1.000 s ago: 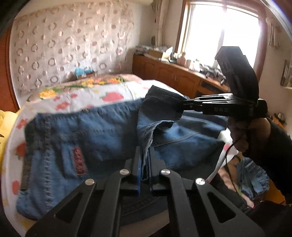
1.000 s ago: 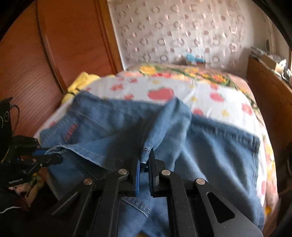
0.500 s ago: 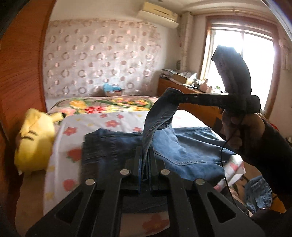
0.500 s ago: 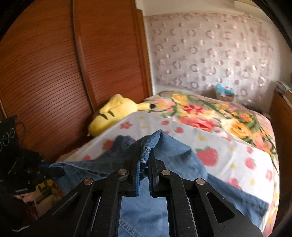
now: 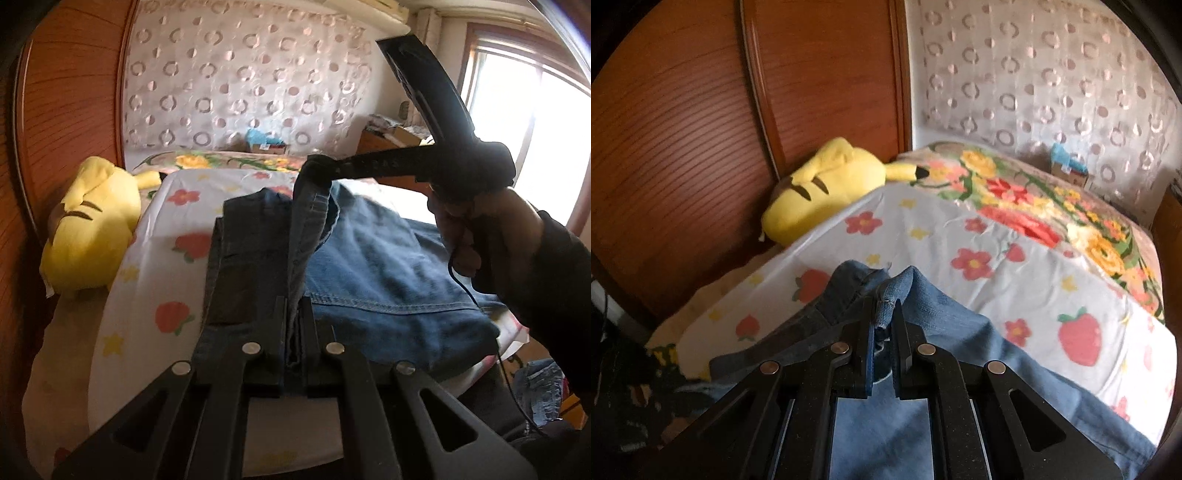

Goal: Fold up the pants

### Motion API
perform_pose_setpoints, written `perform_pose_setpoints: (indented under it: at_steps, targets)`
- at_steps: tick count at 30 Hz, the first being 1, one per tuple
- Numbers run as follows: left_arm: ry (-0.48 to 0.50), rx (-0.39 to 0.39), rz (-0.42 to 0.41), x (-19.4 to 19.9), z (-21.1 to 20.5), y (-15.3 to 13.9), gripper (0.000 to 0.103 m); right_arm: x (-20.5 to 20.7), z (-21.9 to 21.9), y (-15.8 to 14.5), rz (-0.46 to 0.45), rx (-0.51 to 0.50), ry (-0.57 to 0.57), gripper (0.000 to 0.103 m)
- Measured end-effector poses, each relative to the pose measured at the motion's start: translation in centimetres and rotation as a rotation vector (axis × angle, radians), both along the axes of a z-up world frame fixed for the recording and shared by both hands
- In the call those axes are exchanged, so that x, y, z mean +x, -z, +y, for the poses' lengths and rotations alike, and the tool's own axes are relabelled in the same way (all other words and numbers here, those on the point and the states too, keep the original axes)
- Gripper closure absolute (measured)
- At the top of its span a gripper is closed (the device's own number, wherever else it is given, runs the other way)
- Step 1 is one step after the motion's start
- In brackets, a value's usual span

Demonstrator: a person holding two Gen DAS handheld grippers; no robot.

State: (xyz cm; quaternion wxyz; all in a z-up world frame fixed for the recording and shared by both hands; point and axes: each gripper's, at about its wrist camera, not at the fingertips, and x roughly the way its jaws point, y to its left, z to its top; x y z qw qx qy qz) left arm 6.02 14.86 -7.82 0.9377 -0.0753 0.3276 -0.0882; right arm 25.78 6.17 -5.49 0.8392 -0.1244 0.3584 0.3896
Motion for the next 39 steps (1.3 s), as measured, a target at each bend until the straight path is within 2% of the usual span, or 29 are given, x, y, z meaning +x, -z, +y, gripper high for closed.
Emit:
perform_pose_setpoints:
  at_steps: [1,2,3,5,9,14,24,33,39]
  targets:
    - [0.0,0.001,0.003,0.0,0.0,0.1,0.098,0.0,0.1,0.0,0.002,0.007,-0.001,0.098]
    - [-0.002,0.002,0.007,0.0,0.1,0.3,0.097,0.0,0.3,-0.1,0.01,0.025,-0.009,0.089]
    - [-0.004,0.01,0.011,0.0,0.1,0.4,0.094,0.0,0.4,-0.1,0.021,0.05,-0.025,0.069]
    - [-0.009,0.031,0.019,0.0,0.2,0.7,0.091,-0.3,0.3,-0.5,0.003,0.058,-0.018,0.051]
    - [-0.023,0.027,0.037,0.3,0.9,1.0,0.077,-0.9,-1.2,-1.0,-0.024,0.051,0.005,0.051]
    - [-0.028,0.019,0.037,0.2,1.3,0.6,0.07,-1.4,-4.7,-1.4,-0.052,0.036,0.046,0.051]
    - [-0.021,0.052,-0.032,-0.4,0.0,-2.1,0.056,-4.9,-16.0,-4.3,-0.104,0.127,0.168,0.051]
    - [0.043,0.067,-0.049,1.1,-4.0,-3.3,0.053,-9.1,-24.6,-7.7,-0.192,0.173,0.288,0.051]
    - [0.099,0.084,-0.045,2.4,-7.6,-3.7,0.053,-11.5,-29.1,-11.0,-0.28,0.158,0.354,0.051]
